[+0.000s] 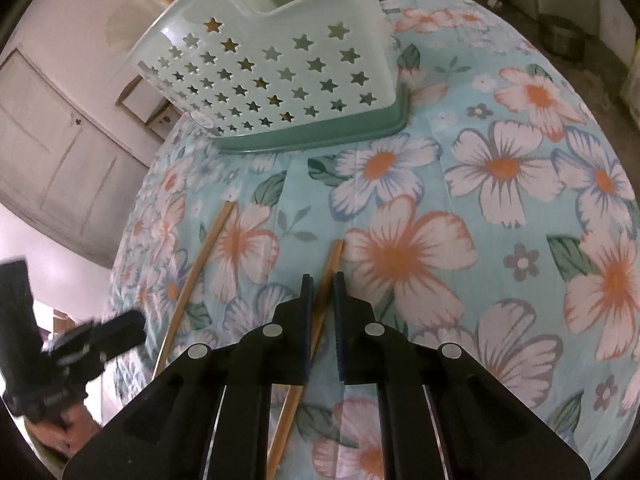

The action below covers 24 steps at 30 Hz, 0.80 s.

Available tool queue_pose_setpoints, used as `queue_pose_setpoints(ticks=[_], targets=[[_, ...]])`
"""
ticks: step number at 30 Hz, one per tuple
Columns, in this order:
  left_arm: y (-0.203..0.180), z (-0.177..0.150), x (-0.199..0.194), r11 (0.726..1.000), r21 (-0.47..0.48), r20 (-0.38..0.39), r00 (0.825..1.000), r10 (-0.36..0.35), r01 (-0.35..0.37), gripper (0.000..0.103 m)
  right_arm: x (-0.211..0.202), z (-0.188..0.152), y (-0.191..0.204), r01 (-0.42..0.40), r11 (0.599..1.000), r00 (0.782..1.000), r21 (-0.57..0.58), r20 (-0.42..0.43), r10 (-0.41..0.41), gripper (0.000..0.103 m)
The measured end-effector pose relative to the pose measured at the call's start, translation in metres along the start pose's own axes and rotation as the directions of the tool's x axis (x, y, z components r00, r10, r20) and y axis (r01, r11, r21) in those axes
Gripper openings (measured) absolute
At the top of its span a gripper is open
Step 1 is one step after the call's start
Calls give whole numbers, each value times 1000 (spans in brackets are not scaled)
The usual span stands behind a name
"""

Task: Organize utensils
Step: 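Close the right gripper on the other wooden chopstick on the cloth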

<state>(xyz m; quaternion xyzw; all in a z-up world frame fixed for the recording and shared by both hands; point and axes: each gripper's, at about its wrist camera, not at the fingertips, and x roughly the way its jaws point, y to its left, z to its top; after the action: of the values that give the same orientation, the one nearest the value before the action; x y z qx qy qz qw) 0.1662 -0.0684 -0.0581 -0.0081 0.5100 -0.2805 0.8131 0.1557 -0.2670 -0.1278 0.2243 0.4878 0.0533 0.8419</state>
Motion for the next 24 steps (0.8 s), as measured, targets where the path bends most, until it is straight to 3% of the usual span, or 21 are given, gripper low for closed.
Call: queue_pose_setpoints(ticks=[5,11,16,18,21,24], targets=[[-10,34,27,998,65,-21,1000,13,-12,34,-8,0,-10,-32,999,999,27,-22,33,8],[-23,57,68,985,155,-73,993,92,-80,33,-10,0,-14,-80,996,994,41,-72,83,15],[-25,67,78,974,186,-61,988,142,-129,22,-16,-1,-13,-83,996,992,28,-88,85,24],[-26,69,80,971,191,-56,986,159,-145,13,-13,1,-8,-86,996,992,28,-94,88,27],[-24,69,79,967,195,-42,983,177,-166,7,-13,0,-3,-92,995,990,21,-107,94,33],[-25,68,78,961,203,-23,981,194,-185,7,-11,-2,2,-71,997,992,4,-107,71,34]])
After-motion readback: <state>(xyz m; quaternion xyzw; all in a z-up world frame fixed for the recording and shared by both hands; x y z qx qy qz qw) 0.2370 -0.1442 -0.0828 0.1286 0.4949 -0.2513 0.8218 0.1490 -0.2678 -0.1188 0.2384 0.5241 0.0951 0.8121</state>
